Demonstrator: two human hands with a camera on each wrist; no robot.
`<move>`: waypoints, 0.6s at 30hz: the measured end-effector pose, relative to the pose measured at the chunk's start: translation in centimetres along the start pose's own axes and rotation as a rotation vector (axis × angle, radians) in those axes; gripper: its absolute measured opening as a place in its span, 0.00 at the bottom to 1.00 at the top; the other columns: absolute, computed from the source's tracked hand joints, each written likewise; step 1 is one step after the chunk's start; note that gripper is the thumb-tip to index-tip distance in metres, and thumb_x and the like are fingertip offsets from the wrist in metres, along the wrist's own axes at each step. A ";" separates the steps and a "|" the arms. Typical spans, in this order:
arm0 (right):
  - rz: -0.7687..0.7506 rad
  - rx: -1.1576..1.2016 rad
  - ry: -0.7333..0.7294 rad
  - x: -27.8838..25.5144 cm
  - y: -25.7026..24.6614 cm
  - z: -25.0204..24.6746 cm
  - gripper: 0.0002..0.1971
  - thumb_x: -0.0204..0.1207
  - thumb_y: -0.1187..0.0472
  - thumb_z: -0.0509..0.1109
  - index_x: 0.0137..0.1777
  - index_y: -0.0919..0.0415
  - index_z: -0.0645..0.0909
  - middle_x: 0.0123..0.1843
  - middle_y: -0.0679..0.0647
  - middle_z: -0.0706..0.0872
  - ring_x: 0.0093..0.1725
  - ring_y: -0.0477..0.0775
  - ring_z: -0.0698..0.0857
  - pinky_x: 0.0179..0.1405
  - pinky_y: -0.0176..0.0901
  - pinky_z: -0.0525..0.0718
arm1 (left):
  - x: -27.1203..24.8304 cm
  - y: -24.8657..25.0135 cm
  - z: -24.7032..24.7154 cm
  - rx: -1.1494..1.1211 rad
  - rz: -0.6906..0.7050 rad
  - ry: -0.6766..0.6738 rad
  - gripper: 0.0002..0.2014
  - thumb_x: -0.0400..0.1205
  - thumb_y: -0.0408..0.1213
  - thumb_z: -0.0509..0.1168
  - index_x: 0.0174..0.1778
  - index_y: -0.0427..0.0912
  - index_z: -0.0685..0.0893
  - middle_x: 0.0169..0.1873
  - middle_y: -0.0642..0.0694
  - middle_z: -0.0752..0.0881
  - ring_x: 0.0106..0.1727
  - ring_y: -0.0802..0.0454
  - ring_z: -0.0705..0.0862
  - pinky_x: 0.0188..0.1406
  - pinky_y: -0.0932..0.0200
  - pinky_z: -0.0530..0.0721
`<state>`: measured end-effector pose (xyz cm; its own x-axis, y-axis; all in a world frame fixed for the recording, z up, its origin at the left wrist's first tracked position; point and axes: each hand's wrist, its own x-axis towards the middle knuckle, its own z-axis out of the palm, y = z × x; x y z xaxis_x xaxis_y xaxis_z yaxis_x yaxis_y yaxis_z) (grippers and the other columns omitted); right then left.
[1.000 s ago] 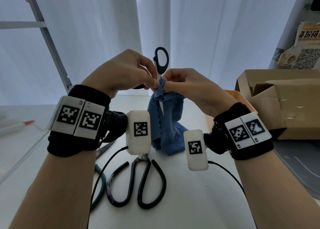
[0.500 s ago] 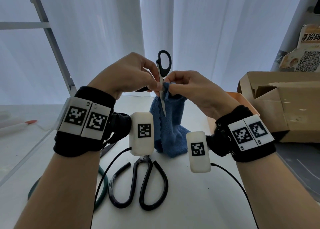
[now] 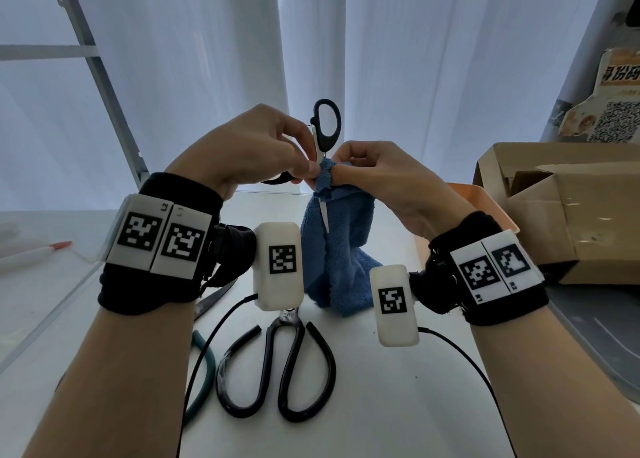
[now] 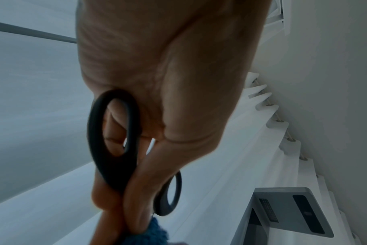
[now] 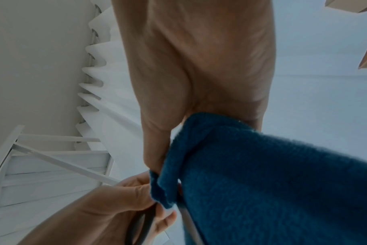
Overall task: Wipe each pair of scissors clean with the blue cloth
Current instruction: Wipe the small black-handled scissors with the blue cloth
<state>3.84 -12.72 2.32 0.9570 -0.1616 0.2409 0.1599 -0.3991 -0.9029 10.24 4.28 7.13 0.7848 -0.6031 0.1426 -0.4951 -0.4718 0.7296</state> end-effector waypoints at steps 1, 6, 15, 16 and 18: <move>0.000 -0.003 -0.001 0.0 0.0 0.0 0.06 0.77 0.59 0.75 0.46 0.62 0.85 0.48 0.66 0.90 0.45 0.49 0.86 0.53 0.42 0.80 | 0.0 0.0 0.0 0.001 0.000 -0.004 0.03 0.78 0.31 0.74 0.45 0.38 0.89 0.36 0.40 0.89 0.35 0.54 0.75 0.32 0.64 0.69; -0.008 -0.027 -0.001 0.1 0.1 0.1 0.03 0.76 0.63 0.73 0.46 0.62 0.85 0.51 0.68 0.90 0.45 0.49 0.85 0.54 0.42 0.79 | 0.0 -0.1 0.1 0.007 0.001 0.007 0.02 0.77 0.32 0.75 0.44 0.39 0.89 0.38 0.37 0.90 0.37 0.53 0.78 0.34 0.63 0.71; -0.019 -0.016 -0.007 0.3 0.3 -0.2 0.06 0.76 0.63 0.73 0.48 0.66 0.86 0.47 0.65 0.90 0.44 0.48 0.86 0.53 0.41 0.80 | 0.0 -0.2 0.0 0.007 0.003 0.015 0.03 0.76 0.31 0.76 0.44 0.38 0.89 0.43 0.34 0.91 0.38 0.53 0.79 0.38 0.61 0.72; -0.012 -0.015 -0.005 0.3 0.3 -0.2 0.07 0.76 0.62 0.74 0.48 0.66 0.86 0.45 0.63 0.90 0.44 0.47 0.86 0.53 0.41 0.80 | 0.0 -0.1 0.0 0.005 0.003 0.014 0.03 0.76 0.31 0.76 0.44 0.38 0.89 0.43 0.34 0.91 0.39 0.53 0.80 0.39 0.60 0.73; -0.009 -0.020 -0.007 0.3 0.3 -0.3 0.07 0.77 0.62 0.73 0.49 0.68 0.86 0.45 0.61 0.90 0.44 0.46 0.86 0.53 0.40 0.81 | -0.1 -0.1 0.0 0.006 0.004 0.005 0.03 0.76 0.32 0.76 0.44 0.38 0.90 0.43 0.34 0.91 0.39 0.53 0.80 0.40 0.60 0.73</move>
<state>4.12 -13.15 2.19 0.9573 -0.1512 0.2466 0.1639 -0.4186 -0.8932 10.26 4.37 7.03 0.7844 -0.6021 0.1488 -0.5008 -0.4733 0.7246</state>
